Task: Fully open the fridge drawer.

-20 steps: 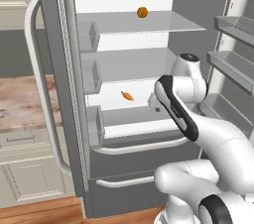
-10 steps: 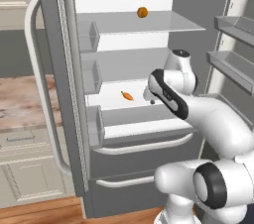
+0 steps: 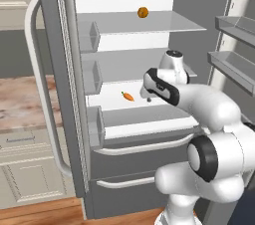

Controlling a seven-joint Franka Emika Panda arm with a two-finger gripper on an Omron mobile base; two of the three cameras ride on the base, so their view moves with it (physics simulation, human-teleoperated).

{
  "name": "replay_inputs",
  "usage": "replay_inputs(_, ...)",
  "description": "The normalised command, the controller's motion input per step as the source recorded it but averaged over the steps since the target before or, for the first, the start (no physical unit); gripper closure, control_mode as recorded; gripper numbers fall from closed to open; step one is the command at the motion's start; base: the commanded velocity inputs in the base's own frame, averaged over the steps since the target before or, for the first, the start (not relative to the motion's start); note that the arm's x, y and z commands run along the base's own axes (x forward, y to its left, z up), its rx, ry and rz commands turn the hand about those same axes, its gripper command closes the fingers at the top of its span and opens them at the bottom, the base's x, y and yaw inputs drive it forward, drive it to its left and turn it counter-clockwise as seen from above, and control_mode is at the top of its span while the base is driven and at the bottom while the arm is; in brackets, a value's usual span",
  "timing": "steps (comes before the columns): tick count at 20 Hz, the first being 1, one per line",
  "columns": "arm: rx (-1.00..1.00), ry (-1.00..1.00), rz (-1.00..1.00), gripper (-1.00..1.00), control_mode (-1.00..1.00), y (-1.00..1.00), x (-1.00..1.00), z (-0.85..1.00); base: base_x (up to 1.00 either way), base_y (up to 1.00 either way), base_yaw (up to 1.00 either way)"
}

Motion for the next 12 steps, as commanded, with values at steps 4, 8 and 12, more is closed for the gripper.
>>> replay_inputs(4, 0.00, 0.00, 0.00, -1.00, -1.00, 0.00, 0.45, -0.27, 0.00, 0.00, 0.00)
replay_inputs(8, 0.00, 0.00, 0.00, -1.00, -1.00, 0.02, 0.43, -0.26, 0.00, 0.00, 0.00)
replay_inputs(12, 0.00, 0.00, 0.00, -1.00, -1.00, 0.06, 0.38, -0.27, 0.00, 0.00, 0.00)
